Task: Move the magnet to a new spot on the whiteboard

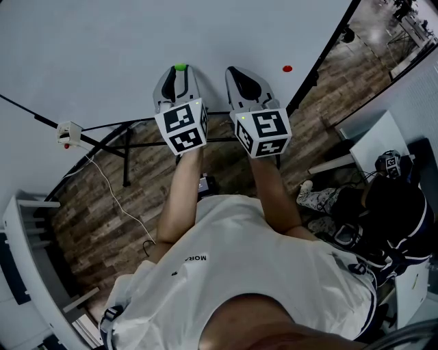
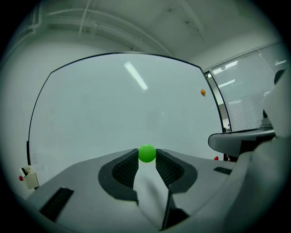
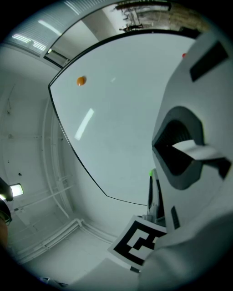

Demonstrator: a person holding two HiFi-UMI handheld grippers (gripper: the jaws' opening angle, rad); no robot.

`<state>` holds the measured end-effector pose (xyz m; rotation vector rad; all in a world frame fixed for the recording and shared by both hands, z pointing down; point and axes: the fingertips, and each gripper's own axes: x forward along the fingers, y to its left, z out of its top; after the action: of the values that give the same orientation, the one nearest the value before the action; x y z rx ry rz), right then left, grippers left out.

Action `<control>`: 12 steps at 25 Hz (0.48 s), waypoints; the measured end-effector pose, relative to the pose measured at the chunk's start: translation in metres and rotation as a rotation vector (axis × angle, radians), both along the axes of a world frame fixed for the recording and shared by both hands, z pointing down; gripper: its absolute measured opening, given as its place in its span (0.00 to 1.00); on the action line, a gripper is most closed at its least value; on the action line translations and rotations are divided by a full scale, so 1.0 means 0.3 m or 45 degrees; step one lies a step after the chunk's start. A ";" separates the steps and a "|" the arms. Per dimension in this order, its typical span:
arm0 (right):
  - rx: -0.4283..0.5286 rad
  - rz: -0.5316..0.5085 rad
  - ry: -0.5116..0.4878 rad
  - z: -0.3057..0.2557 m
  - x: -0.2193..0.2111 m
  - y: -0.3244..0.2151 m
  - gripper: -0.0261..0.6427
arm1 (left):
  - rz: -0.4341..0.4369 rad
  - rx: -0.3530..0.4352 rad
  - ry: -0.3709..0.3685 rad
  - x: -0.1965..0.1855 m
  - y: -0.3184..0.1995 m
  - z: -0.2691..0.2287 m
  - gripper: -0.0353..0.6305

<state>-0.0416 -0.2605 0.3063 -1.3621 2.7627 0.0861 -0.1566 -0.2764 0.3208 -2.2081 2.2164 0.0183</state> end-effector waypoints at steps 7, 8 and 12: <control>-0.002 0.004 -0.002 0.006 0.001 -0.004 0.06 | 0.009 0.015 -0.029 0.014 0.016 -0.001 0.23; -0.002 0.008 -0.003 0.006 0.003 -0.005 0.06 | 0.007 0.020 -0.044 0.016 0.020 -0.001 0.23; -0.004 0.014 -0.013 0.011 0.006 -0.007 0.06 | 0.019 0.034 -0.065 0.036 0.035 -0.006 0.23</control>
<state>-0.0397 -0.2626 0.3095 -1.3742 2.7490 0.0747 -0.1458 -0.2659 0.3189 -2.1859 2.1607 -0.0080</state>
